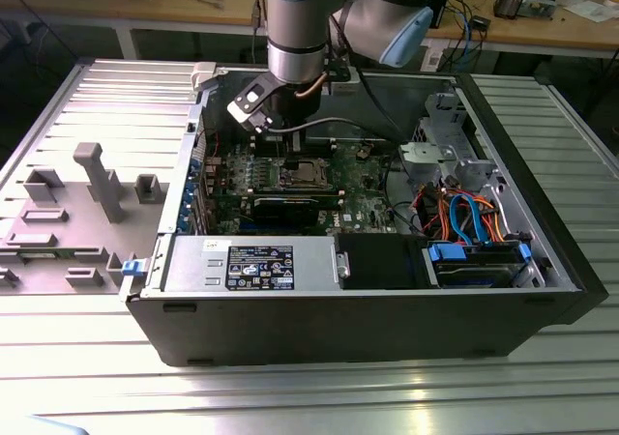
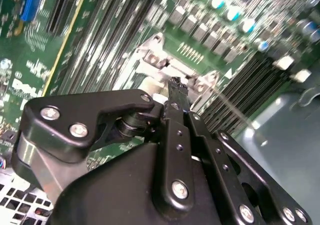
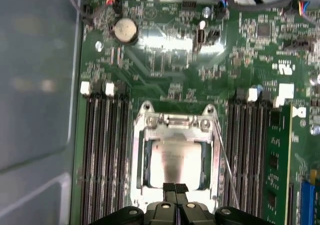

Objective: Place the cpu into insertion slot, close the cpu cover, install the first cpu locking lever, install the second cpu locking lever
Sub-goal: 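Close the cpu cover, then install the first cpu locking lever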

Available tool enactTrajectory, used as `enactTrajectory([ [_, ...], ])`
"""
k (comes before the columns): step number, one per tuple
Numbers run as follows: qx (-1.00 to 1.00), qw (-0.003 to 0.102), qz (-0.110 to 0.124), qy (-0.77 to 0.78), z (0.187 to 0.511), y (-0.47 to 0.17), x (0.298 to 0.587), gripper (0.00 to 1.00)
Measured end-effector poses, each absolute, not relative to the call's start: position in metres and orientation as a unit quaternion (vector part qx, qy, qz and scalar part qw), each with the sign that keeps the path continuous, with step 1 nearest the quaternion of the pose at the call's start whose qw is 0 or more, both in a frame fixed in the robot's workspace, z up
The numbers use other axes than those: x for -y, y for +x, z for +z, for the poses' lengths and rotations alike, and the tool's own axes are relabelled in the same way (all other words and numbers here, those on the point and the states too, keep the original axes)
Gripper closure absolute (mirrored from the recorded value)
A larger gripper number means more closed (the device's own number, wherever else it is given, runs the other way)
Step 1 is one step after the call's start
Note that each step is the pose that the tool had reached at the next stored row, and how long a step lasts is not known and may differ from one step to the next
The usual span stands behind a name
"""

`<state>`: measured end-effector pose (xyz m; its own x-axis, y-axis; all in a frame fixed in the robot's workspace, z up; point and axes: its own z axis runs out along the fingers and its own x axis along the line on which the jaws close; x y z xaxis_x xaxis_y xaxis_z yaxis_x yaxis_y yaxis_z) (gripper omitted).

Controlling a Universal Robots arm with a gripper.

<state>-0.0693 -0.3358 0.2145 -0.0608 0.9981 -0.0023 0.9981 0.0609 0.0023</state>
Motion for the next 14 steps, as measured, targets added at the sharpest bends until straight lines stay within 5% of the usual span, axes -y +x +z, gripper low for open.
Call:
enactTrajectory([
  [14,-0.728,0.002,0.0,0.685,0.214,-0.048,0.336,0.89],
])
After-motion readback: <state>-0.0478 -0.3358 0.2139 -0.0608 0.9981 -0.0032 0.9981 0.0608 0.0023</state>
